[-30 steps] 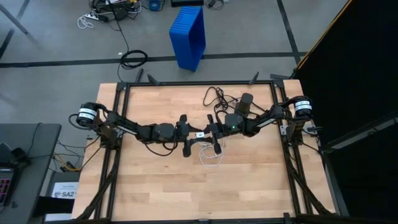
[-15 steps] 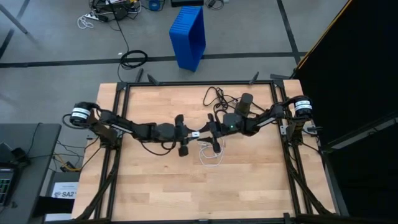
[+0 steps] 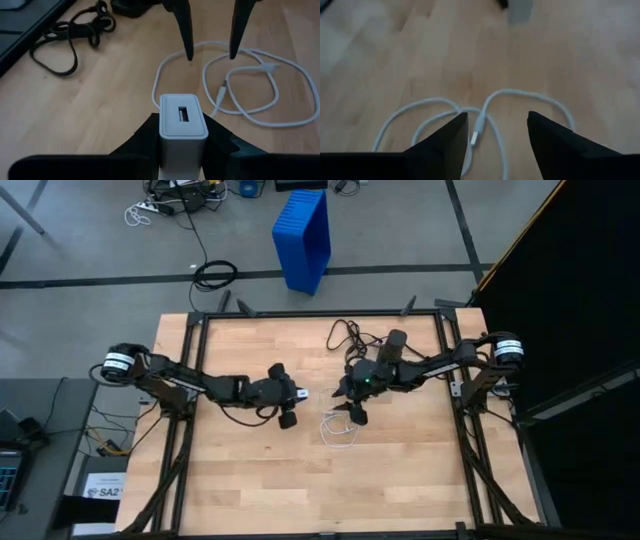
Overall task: Insert USB
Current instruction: Insert the white charger cable into the white charger adapter
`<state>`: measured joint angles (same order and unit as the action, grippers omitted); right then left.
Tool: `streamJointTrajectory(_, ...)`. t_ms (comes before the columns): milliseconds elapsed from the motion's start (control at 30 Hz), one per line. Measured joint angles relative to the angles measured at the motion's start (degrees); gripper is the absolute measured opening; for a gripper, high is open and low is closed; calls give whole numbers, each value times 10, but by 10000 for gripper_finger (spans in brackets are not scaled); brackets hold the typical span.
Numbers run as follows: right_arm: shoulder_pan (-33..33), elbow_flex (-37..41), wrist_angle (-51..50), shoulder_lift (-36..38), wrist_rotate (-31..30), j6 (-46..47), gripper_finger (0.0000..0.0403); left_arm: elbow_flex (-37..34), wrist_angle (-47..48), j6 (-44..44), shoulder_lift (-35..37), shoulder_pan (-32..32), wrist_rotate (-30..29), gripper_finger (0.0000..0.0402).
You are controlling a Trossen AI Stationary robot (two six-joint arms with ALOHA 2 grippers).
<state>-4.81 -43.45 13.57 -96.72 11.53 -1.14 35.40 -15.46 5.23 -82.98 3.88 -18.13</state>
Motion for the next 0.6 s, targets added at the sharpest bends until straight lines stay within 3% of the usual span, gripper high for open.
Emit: streamJointTrajectory(600, 29, -79, -53, -102, -14, -6, 148, 1, -1, 11, 0, 0, 3, 75)
